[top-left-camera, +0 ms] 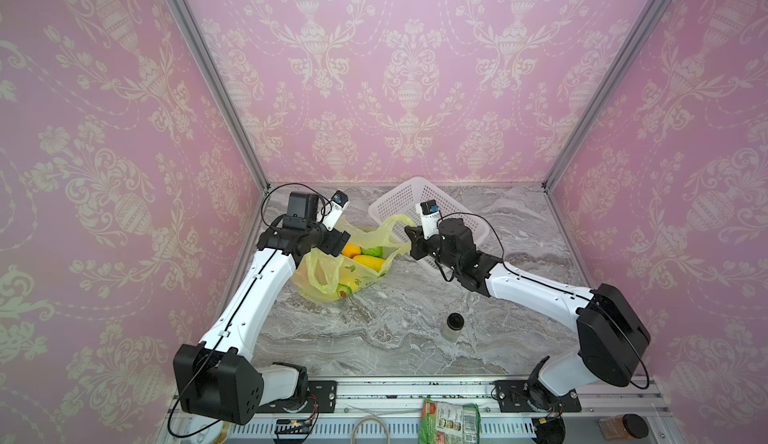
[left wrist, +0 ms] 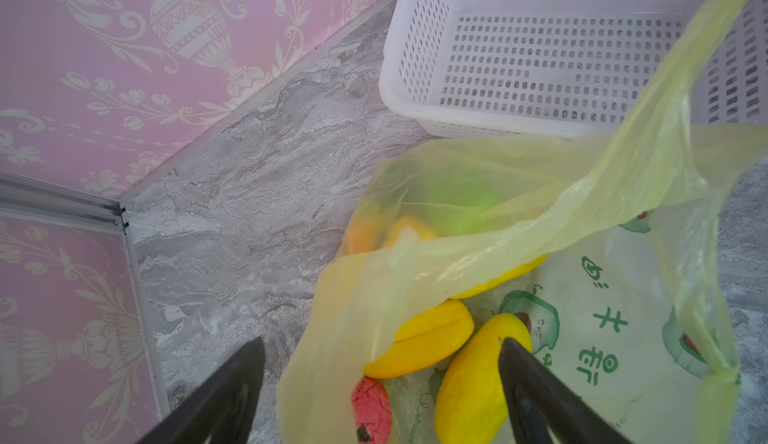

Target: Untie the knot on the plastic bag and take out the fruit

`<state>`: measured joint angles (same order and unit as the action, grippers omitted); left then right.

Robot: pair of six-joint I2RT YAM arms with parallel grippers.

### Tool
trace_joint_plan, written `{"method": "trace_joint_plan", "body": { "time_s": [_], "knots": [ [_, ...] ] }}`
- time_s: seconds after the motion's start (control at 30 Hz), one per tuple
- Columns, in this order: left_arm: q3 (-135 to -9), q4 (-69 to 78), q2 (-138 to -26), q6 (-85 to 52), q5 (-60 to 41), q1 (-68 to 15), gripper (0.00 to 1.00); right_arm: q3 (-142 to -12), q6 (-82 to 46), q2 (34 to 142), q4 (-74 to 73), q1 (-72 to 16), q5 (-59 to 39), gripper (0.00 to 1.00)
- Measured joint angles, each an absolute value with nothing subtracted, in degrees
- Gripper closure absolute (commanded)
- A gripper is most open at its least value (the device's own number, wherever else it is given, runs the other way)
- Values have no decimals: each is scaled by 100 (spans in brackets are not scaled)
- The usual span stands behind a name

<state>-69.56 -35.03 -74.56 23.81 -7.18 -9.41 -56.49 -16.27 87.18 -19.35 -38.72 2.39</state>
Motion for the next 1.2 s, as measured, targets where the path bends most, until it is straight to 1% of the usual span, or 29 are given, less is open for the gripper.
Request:
{"method": "trace_joint_plan", "body": {
  "time_s": [0.03, 0.07, 0.1, 0.13, 0.23, 0.27, 0.3, 0.37, 0.4, 0.47, 0.53, 0.6, 0.63, 0.73, 0.9, 0.97, 1.1, 1.2],
  "knots": [
    [-6952, -3485, -7465, 2399, -714, -921, 17, -5614, -1667, 8674, -1951, -3811, 235, 100],
    [-6949, -3446, -7483, 2403, -701, -897, 22, -5596, -1686, 8646, -1988, -3791, 207, 100],
    [-6949, -3411, -7513, 2401, -696, -862, 28, -5588, -1708, 8630, -2027, -3791, 145, 100],
    [-6952, -3378, -7566, 2414, -676, -819, 38, -5588, -1737, 8619, -2067, -3804, 60, 100],
    [-7057, -3400, -7887, 2412, -659, -685, 91, -5557, -1813, 8611, -2226, -3835, -134, 100],
    [-7144, -3435, -8044, 2412, -659, -642, 100, -5535, -1826, 8602, -2263, -3846, -198, 100],
    [-7216, -3450, -8171, 2412, -659, -613, 100, -5511, -1826, 8593, -2296, -3846, -235, 100],
    [-7382, -3514, -8416, 2394, -657, -569, 100, -5450, -1826, 8545, -2329, -3844, -274, 96],
    [-7450, -3542, -8501, 2388, -657, -554, 100, -5415, -1826, 8503, -2331, -3844, -281, 91],
    [-7557, -3564, -8600, 2388, -659, -539, 100, -5387, -1831, 8420, -2329, -3844, -307, 74],
    [-7690, -3579, -8635, 2388, -652, -534, 100, -5387, -1813, 8340, -2335, -3844, -318, 51],
    [-7957, -3627, -8689, 2364, -576, -534, 100, -5387, -1804, 8281, -2340, -3844, -322, 33],
    [-8162, -3671, -8750, 2340, -515, -534, 100, -5387, -1809, 8263, -2338, -3844, -316, 27],
    [-9050, -3929, -9032, 2158, -244, -519, 100, -5387, -1763, 8232, -2331, -3844, -290, 16],
    [-10490, -4257, -9389, 1671, 93, -515, 100, -5387, -1673, 8221, -2327, -3844, -185, 1],
    [-10718, -4292, -9376, 1527, 231, -561, 100, -5387, -1629, 8221, -2324, -3844, -161, 0],
    [-10698, -4248, -9314, 1201, 462, -786, 100, -5365, -1520, 8184, -2324, -3844, -156, 0],
    [-10090, -3883, -9120, 1028, 508, -1011, 100, -5336, -1415, 8117, -2324, -3844, -169, 0]
  ]
}}
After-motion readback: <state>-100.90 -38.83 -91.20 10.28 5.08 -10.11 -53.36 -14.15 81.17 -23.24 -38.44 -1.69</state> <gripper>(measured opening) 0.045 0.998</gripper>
